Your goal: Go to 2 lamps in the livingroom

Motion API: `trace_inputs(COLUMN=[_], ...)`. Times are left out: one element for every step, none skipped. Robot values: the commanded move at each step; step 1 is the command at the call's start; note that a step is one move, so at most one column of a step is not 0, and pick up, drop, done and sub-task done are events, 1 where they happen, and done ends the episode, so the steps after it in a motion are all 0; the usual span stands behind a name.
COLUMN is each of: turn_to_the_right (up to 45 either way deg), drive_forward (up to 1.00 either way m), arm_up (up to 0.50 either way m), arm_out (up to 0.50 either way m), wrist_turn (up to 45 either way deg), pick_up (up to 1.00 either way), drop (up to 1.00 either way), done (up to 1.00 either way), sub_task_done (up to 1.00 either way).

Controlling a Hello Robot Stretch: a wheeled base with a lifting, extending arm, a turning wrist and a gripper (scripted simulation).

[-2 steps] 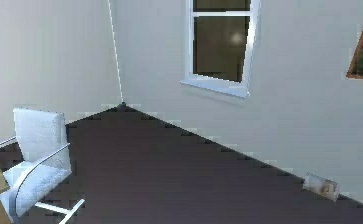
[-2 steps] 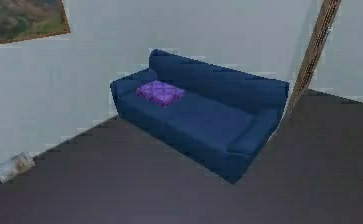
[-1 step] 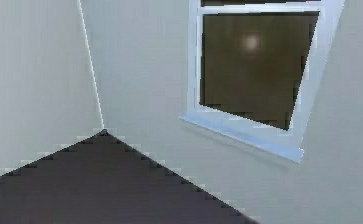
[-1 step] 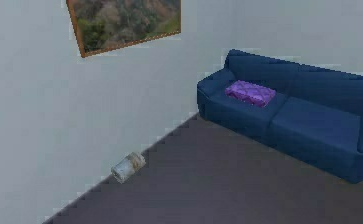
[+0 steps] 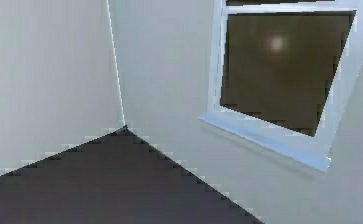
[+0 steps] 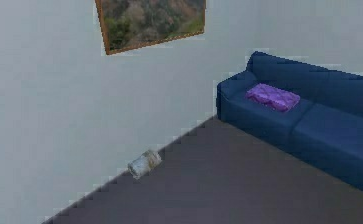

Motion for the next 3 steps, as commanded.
trace_inputs(turn_to_the_right=[0.0, -45.0, -21.0], drive_forward=[0.65, 0.00, 0.00], arm_up=[0.00, 0.00, 0.00], arm_out=[0.00, 0.00, 0.00], wrist_turn=[0.0, 0.0, 0.0], pick_up=[0.00, 0.00, 0.00], drop=[0.00, 0.00, 0.00], done=[0.00, 0.00, 0.00], sub_task_done=[0.00, 0.00, 0.00])
